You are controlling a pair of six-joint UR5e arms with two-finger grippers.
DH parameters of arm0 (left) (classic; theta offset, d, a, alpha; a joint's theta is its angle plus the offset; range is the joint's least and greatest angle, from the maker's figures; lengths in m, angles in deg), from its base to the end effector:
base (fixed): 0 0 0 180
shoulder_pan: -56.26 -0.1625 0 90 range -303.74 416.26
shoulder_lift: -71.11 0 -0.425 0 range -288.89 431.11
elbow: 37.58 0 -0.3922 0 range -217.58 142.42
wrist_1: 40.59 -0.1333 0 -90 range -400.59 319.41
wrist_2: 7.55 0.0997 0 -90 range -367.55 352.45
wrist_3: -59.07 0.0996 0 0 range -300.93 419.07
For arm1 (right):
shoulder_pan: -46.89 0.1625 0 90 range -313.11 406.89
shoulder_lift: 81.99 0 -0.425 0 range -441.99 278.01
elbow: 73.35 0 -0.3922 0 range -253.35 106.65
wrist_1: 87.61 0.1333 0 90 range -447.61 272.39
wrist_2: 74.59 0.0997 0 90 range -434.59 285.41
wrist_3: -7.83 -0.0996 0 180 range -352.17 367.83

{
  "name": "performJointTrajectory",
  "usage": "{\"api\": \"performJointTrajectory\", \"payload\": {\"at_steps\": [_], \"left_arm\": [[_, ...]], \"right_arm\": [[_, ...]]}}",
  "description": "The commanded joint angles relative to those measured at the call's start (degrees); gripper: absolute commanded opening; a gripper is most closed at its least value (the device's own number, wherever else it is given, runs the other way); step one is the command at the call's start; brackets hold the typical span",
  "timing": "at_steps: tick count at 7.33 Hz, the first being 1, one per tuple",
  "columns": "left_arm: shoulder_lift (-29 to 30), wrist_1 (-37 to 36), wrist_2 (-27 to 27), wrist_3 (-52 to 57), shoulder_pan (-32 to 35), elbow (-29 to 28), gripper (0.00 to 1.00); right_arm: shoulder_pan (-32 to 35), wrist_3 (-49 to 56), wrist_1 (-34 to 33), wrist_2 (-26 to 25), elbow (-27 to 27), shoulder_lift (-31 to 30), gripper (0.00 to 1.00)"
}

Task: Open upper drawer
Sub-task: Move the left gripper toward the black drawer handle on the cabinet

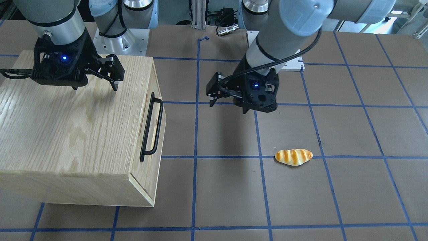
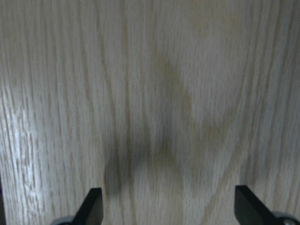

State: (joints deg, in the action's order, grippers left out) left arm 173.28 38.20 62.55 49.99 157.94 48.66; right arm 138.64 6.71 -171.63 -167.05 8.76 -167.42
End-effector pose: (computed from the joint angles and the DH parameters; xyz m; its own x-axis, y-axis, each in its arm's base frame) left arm -0.2815 -0.5358 0.4319 -0.9379 0.0497 0.3434 0.0549 0.9985 0.0054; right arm 0.1449 -0.5162 0.5048 -0.9990 -0.0130 0.0438 -0.0110 0.9989 0.0456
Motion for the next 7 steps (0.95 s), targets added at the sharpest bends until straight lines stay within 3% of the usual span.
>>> {"api": "performJointTrajectory", "payload": {"at_steps": [1, 7], "left_arm": [[3.72, -6.78, -2.15, -1.72, 2.73, 0.24, 1.0], [6.98, -9.35, -8.48, -5.59, 5.9, 0.24, 1.0]], "right_arm": [[0.0, -0.02, 0.0, 0.0, -0.02, 0.0, 1.0], [0.0, -0.02, 0.0, 0.0, -0.02, 0.0, 1.0]]}}
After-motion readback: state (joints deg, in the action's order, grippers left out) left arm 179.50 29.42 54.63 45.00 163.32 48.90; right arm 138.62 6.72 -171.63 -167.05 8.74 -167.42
